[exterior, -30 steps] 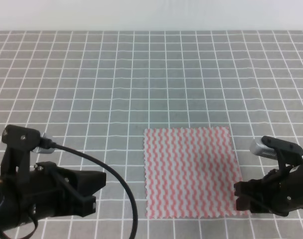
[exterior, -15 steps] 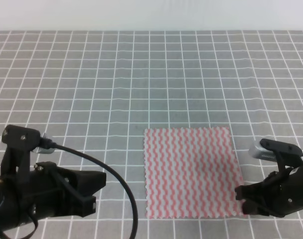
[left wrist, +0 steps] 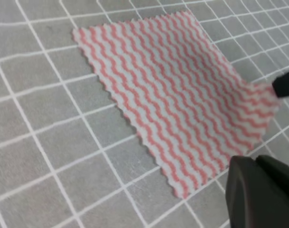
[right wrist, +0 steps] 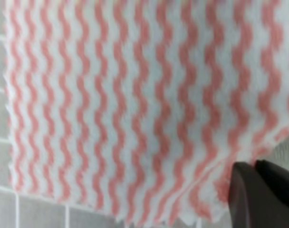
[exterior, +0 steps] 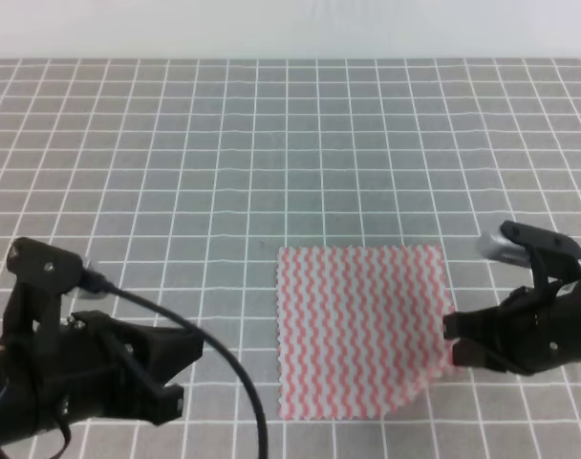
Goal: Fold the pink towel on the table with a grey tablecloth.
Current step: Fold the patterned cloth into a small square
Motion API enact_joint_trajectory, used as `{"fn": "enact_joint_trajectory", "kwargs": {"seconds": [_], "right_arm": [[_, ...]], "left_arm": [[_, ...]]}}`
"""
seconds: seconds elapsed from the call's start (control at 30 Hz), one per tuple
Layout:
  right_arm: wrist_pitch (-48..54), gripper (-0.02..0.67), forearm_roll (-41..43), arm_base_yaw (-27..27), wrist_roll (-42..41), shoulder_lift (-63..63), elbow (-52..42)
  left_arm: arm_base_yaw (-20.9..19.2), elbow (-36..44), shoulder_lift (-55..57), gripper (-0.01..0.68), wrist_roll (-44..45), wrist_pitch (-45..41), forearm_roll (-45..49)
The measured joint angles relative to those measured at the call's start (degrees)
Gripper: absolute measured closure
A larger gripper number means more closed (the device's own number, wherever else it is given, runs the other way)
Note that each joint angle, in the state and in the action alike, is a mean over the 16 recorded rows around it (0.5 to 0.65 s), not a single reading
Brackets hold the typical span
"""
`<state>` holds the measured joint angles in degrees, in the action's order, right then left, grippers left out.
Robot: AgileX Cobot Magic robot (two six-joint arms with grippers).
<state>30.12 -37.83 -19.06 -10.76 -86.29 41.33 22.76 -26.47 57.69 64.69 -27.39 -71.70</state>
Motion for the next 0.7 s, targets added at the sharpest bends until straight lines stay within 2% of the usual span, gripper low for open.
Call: {"fn": "enact_joint_trajectory", "kwargs": {"seconds": [0.2,0.43,0.7], "right_arm": [[-1.6,0.664,-1.2,0.0,0.0,0.2,1.9],[-3.0,0.664,-2.3,0.0,-0.5,0.4,3.7],[-3.5,0.664,-3.2,0.0,-1.2,0.4,4.5]], "left_arm": [[0.0,0.0,1.3,0.654,6.0,-2.4,-2.1],[0.0,-0.1,5.1,0.550,16.4,-7.6,-8.0],[0.1,-0.1,8.8,0.427,33.5,-13.6,-17.9]]}}
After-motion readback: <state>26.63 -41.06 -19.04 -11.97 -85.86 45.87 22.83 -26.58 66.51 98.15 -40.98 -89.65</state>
